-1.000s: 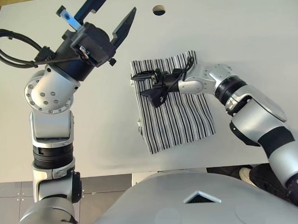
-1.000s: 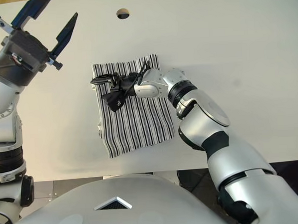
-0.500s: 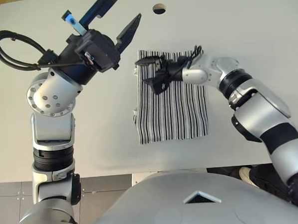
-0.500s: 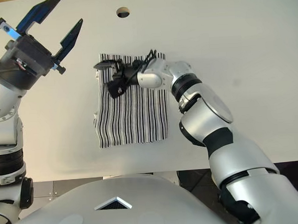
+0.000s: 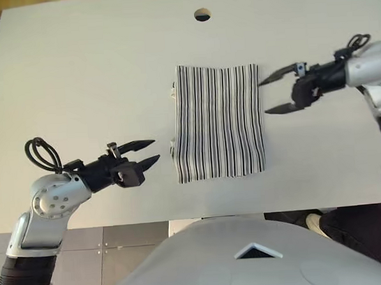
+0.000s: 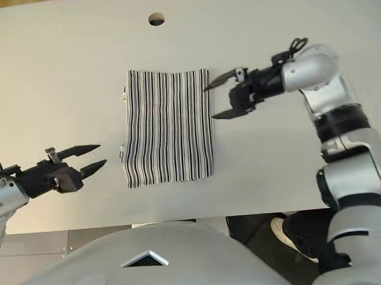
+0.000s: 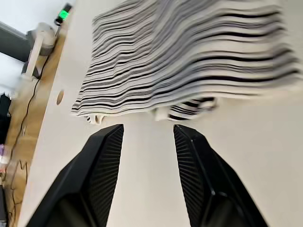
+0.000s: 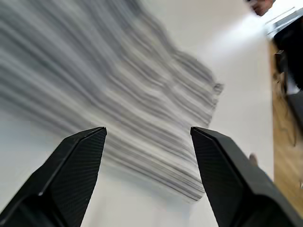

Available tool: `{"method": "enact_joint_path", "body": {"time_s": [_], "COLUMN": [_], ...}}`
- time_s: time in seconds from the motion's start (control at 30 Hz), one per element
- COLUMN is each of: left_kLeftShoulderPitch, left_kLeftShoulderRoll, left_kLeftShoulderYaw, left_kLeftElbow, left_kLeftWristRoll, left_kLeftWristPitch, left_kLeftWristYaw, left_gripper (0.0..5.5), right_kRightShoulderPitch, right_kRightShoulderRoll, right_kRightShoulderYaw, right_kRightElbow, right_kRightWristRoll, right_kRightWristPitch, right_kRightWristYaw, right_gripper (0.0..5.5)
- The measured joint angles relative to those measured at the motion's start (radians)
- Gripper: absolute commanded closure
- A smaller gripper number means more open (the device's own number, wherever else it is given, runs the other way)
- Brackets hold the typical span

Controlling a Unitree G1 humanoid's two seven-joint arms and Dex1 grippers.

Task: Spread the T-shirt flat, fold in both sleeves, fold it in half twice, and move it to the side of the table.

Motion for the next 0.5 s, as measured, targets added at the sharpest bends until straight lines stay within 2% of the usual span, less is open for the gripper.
{"method": "enact_joint_path", "body": {"time_s": [0.07, 0.2, 0.33, 0.5], "left_kLeftShoulderPitch": [-0.022, -0.185, -0.322, -0.391], "left_kLeftShoulderRoll": [0.025, 0.062, 0.059, 0.025], "left_kLeftShoulderYaw": [-0.025, -0.168, -0.244, -0.278], "left_kLeftElbow": [0.054, 0.232, 0.361, 0.434], "left_kLeftWristRoll": [0.024, 0.088, 0.117, 0.17], "left_kLeftWristPitch": [-0.055, -0.171, -0.269, -0.34], "left_kLeftWristYaw": [-0.02, -0.089, -0.087, -0.018], "left_gripper": [3.55, 3.55, 3.55, 3.55], "right_kRightShoulderPitch": [0.083, 0.365, 0.538, 0.583], "right_kRightShoulderRoll": [-0.057, -0.222, -0.245, -0.216], "right_kRightShoulderYaw": [-0.014, -0.071, -0.118, -0.169], "right_kRightElbow": [-0.096, -0.247, -0.352, -0.337], "right_kRightWristRoll": [0.037, 0.056, 0.036, -0.081], "right_kRightWristPitch": [-0.004, -0.008, -0.016, -0.077], "right_kRightWristYaw": [0.047, 0.039, -0.034, -0.15], "right_gripper": [2.2, 2.2, 2.2, 2.2]}}
